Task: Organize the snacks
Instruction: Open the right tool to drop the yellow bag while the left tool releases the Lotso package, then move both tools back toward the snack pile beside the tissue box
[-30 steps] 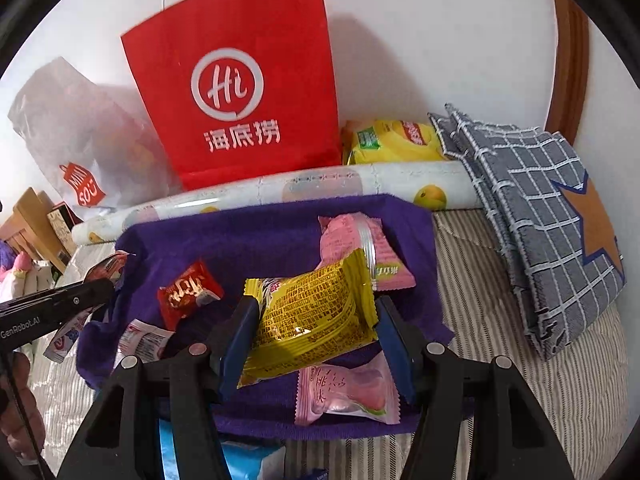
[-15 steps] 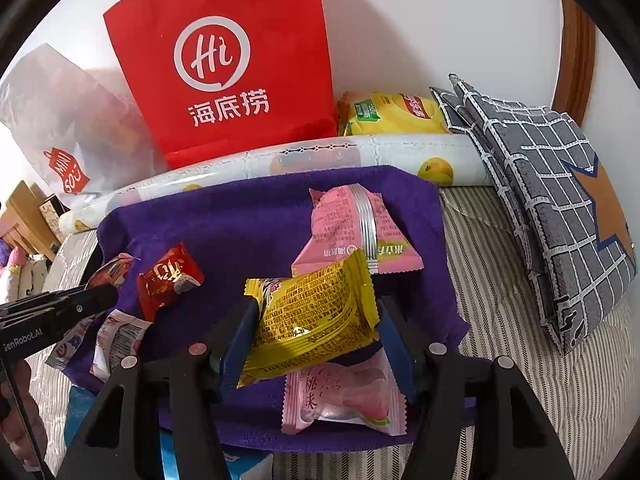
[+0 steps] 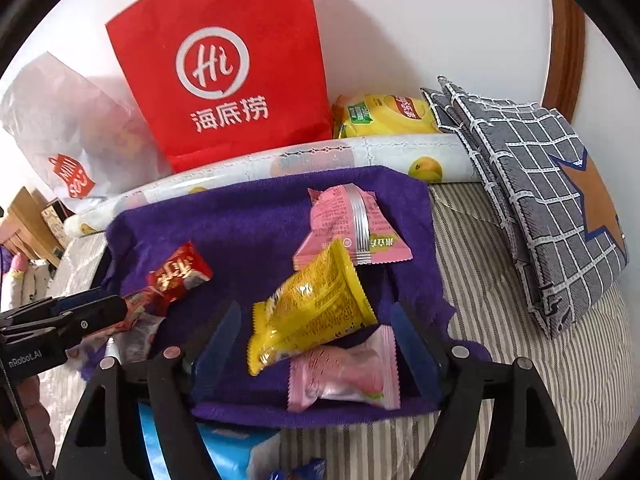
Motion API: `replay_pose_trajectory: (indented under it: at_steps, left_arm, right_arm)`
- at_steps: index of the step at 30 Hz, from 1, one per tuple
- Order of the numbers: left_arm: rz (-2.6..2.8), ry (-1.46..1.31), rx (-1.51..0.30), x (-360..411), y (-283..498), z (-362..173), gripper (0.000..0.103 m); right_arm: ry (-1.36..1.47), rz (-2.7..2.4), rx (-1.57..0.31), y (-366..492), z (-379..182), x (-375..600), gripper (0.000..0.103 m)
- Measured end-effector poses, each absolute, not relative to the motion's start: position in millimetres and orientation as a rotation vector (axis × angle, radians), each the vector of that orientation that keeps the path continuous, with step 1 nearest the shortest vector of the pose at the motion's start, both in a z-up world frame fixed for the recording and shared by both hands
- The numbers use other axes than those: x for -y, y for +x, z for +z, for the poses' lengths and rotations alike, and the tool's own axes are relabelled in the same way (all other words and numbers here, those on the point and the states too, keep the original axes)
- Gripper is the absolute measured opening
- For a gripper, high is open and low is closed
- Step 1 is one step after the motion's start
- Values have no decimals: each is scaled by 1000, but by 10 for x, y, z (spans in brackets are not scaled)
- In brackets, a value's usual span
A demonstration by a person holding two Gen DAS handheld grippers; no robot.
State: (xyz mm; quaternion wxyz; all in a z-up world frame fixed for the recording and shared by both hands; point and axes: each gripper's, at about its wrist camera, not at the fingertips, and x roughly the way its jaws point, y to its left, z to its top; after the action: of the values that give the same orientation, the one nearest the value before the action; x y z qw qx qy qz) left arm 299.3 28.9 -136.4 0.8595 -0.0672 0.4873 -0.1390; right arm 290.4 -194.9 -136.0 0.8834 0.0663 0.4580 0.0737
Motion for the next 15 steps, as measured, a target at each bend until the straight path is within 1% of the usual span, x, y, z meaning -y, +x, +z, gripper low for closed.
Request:
replay_pose_trajectory:
  at_steps: [8, 12, 15]
  left_arm:
    - [-290, -136, -986, -345, 2624, -1040, 52]
    - [-281, -142, -972, -394, 2415, -889, 52]
    - [-295, -161, -958, -469, 2207, -767, 54]
  right_arm:
    - [88, 102, -896, 2498, -970, 1881, 81]
    - [50, 70, -876, 2248, -791, 1839, 88]
    - [26, 58, -857, 2033, -670, 1805, 89]
